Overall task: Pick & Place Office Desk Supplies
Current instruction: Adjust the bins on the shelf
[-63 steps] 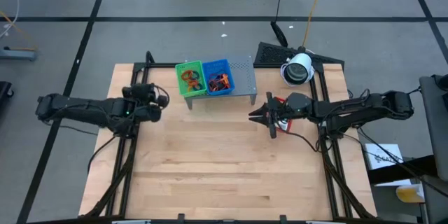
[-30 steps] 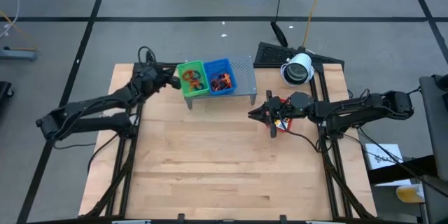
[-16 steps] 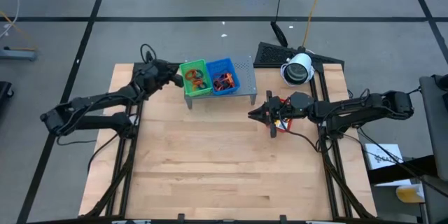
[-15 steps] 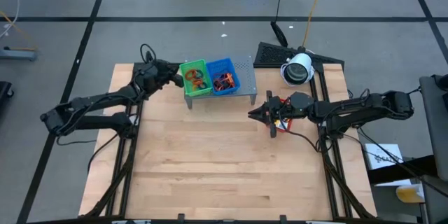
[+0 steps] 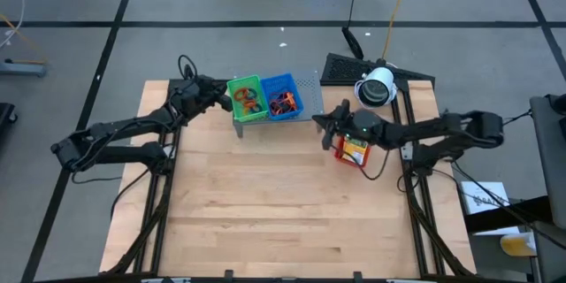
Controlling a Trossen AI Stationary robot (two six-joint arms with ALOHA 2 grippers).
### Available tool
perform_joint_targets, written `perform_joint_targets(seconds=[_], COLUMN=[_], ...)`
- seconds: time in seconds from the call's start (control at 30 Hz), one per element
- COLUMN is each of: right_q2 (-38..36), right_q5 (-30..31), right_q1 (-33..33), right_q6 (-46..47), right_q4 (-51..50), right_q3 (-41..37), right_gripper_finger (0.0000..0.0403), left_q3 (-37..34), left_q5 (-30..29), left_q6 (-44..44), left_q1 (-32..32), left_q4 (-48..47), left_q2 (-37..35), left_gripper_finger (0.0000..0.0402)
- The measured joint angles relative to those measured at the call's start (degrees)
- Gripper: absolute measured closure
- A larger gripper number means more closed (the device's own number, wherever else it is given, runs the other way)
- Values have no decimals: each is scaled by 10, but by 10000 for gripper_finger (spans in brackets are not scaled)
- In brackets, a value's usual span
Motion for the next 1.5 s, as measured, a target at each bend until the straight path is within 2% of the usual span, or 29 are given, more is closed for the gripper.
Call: perform_joint_targets(seconds=[0.1, 0.2, 0.27, 0.53, 0.63, 1.0, 1.4, 1.5], right_q2=[39, 60, 71, 130, 142, 142, 127, 111], right_q5=[13, 42, 59, 55, 12, -21, -1, 1], right_q1=[-10, -12, -11, -9, -9, -7, -10, -10], right_q6=[-4, -15, -24, -34, -27, -10, -7, -7], right_q4=[78, 107, 105, 43, 50, 42, -9, -25], right_q3=[0, 14, 30, 110, 121, 122, 121, 122], right_gripper_finger=[402, 402, 403, 403, 403, 403, 403, 403], left_q3=[0, 0, 0, 0, 1, 1, 1, 1], left_q5=[0, 0, 1, 1, 1, 14, 11, -2], left_q6=[0, 13, 14, 15, 15, 30, 43, 46], left_q1=[0, 0, 0, 0, 0, 0, 0, 0], left_q4=[0, 0, 0, 0, 1, 6, 19, 21], left_q2=[0, 0, 0, 0, 0, 0, 0, -3], left_gripper_finger=[398, 396, 395, 397, 397, 399, 398, 387])
